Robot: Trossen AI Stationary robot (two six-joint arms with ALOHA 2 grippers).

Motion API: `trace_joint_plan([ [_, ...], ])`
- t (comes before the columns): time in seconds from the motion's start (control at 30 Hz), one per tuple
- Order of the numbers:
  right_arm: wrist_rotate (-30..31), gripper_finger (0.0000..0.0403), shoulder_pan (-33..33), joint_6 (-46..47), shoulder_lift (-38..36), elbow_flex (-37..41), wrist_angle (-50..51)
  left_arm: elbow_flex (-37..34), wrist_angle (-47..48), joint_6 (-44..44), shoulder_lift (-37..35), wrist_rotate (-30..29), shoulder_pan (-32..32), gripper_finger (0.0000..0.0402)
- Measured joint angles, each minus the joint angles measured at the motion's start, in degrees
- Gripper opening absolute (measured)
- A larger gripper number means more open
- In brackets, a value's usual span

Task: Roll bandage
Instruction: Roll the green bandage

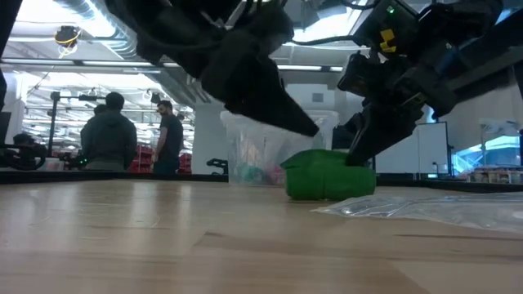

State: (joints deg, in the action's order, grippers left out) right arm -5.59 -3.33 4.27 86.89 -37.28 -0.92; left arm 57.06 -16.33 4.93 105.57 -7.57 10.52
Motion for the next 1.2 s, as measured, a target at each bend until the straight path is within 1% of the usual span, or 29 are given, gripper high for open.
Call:
trace_joint_plan([
  [0.1,0.01,0.0002,0.0,0.3,0.0,0.0,-0.08,0.0,0.39,0.01,1.87,-2.45,-0.02,0.012],
  [0.2,0.01,0.0002,0.0,0.43,0.0,0.0,-0.4,-0.04,0.75,0.0,3.13,-7.83,-0.56,0.012],
  [0.23,-0.01,0.0002,0.0,0.49,0.0,0.0,-0.4,-0.04,0.7,0.07,3.23,-8.71,-0.79,0.012],
  [0.3,-0.5,0.0002,0.0,1.21,0.0,0.0,-0.44,-0.04,0.72,0.17,3.28,-8.72,-1.36,0.012],
  [0.4,-0.67,0.0002,0.0,1.46,0.0,0.0,-0.52,-0.1,0.65,0.52,3.28,-6.57,-1.91,0.012],
  [0.47,-0.67,0.0002,0.0,1.56,0.0,0.0,-0.51,-0.11,0.65,1.49,3.28,-6.17,-2.06,0.012],
  [0.73,-0.28,0.0002,0.42,3.06,0.0,-0.01,-0.52,-0.15,-2.45,6.79,3.31,-6.12,-1.02,0.012],
  [0.8,-0.44,0.0002,0.46,3.11,0.0,-0.02,-0.62,-0.15,-1.68,8.35,3.57,-7.3,-0.98,0.012],
  [0.87,-0.45,0.0002,0.46,3.11,0.02,-0.02,-0.71,-0.16,-0.25,8.45,4.32,-8.54,-1.49,0.012],
  [0.97,-0.48,0.0002,0.46,3.47,0.02,-0.02,-0.69,-0.13,-1.02,8.83,5.92,-7.52,-2.14,0.012],
  [1.03,-0.98,0.0002,0.46,4.37,0.02,-0.02,-0.64,-0.07,-1.67,9.02,7.09,-8.07,-2.16,0.012],
  [1.1,-1.54,0.0003,0.46,4.71,0.02,-0.02,-0.55,0.0,-1.65,7.94,7.76,-9.79,-2.33,0.0121],
  [1.2,-3.34,0.0003,0.43,6.37,0.02,-0.08,-0.47,0.04,-1.62,5.69,8.29,-9.65,-2.79,0.0121],
])
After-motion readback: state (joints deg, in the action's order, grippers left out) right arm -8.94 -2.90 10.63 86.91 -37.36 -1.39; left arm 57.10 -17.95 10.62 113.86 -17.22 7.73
